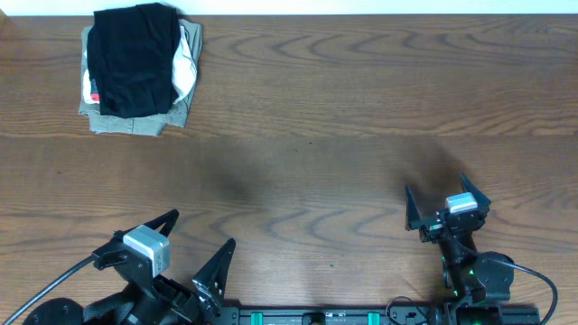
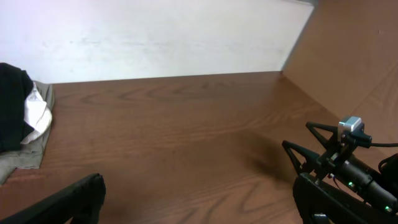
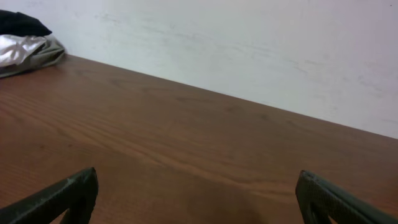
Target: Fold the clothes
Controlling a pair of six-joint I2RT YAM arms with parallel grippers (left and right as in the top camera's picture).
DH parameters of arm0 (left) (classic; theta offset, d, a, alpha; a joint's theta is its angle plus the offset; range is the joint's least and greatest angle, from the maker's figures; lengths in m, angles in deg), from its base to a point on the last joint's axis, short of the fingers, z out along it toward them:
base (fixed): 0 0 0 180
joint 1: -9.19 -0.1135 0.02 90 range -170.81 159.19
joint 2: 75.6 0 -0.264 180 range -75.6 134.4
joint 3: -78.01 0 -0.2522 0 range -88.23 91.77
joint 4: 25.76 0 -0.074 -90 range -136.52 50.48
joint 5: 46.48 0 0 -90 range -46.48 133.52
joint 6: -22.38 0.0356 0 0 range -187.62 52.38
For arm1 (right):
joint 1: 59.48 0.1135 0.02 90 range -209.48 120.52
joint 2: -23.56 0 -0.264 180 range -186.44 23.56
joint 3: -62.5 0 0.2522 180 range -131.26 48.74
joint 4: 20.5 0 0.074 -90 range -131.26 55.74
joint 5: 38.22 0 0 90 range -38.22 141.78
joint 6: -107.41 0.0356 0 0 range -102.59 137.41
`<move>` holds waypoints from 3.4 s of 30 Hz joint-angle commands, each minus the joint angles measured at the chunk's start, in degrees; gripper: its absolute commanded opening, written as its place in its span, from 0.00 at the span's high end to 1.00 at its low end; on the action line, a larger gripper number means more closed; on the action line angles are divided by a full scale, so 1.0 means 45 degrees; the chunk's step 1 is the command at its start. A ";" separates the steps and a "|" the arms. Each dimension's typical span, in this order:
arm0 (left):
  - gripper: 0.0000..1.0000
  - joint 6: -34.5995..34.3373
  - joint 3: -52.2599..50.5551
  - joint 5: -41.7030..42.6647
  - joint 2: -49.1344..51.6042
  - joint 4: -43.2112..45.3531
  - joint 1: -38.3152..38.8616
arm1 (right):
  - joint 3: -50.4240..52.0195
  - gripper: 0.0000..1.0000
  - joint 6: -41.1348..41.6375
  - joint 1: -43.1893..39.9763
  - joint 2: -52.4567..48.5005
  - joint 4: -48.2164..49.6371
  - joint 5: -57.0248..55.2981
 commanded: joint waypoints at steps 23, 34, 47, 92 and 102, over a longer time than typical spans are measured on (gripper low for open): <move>0.02 0.0180 -0.0010 0.0117 -0.0019 0.0010 0.0291 | 0.0024 0.01 -0.0204 -0.0034 0.0083 -0.0053 0.0141; 0.02 0.0175 -0.0335 -0.0364 -0.0058 -0.1044 0.1239 | 0.0024 0.01 -0.0204 -0.0034 0.0083 -0.0053 0.0141; 0.02 -0.3487 -0.6698 -0.4605 -0.3240 0.5221 0.3405 | 0.0024 0.01 -0.0204 -0.0034 0.0083 -0.0053 0.0141; 0.02 -0.2351 -1.4226 -1.0423 -0.4707 1.1973 0.2599 | 0.0024 0.01 -0.0204 -0.0034 0.0083 -0.0053 0.0141; 0.02 -0.2351 -1.4222 -1.0423 -0.4692 1.1973 0.2599 | 0.0024 0.01 -0.0204 -0.0034 0.0083 -0.0053 0.0141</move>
